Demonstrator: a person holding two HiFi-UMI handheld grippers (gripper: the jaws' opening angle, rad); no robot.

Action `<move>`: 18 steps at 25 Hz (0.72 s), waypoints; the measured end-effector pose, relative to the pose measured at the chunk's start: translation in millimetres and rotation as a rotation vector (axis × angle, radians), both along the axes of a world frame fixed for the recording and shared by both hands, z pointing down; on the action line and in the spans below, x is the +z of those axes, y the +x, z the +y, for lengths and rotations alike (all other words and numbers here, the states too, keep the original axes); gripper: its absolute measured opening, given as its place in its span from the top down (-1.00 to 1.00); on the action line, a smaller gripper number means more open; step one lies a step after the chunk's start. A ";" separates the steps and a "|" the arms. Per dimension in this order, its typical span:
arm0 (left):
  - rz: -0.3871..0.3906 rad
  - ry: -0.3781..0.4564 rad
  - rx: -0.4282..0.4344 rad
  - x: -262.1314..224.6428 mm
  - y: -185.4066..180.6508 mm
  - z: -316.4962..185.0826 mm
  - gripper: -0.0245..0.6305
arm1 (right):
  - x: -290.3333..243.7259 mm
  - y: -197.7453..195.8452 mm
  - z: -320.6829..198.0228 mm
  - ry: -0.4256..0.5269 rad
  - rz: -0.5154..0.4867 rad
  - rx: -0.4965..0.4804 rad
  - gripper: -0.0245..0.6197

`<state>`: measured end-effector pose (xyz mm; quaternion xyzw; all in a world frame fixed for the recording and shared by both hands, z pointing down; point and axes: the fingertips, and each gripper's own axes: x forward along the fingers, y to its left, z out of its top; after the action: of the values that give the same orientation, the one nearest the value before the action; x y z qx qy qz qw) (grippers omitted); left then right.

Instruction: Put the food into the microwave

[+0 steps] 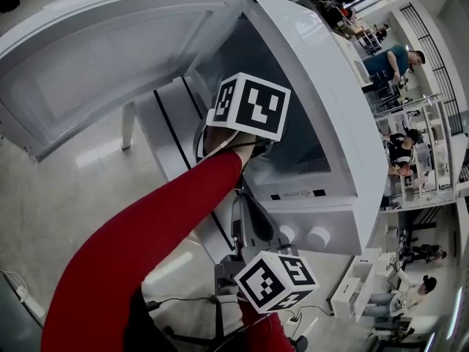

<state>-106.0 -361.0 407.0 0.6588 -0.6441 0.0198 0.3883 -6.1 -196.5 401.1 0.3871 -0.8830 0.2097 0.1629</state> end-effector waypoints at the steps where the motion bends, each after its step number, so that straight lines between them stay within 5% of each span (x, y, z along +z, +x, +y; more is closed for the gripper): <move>1: -0.006 0.000 0.004 -0.9 0.6 -1.0 0.59 | -0.7 0.9 -0.9 -0.002 0.001 0.001 0.88; 18: -0.252 0.007 0.076 1.5 -2.8 -5.1 0.50 | 2.5 1.1 -1.1 -0.027 0.008 0.010 0.88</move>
<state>-108.8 -366.1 408.5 0.6763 -0.6625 0.1149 0.3008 -5.1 -197.6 403.6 0.3903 -0.8773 0.2211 0.1705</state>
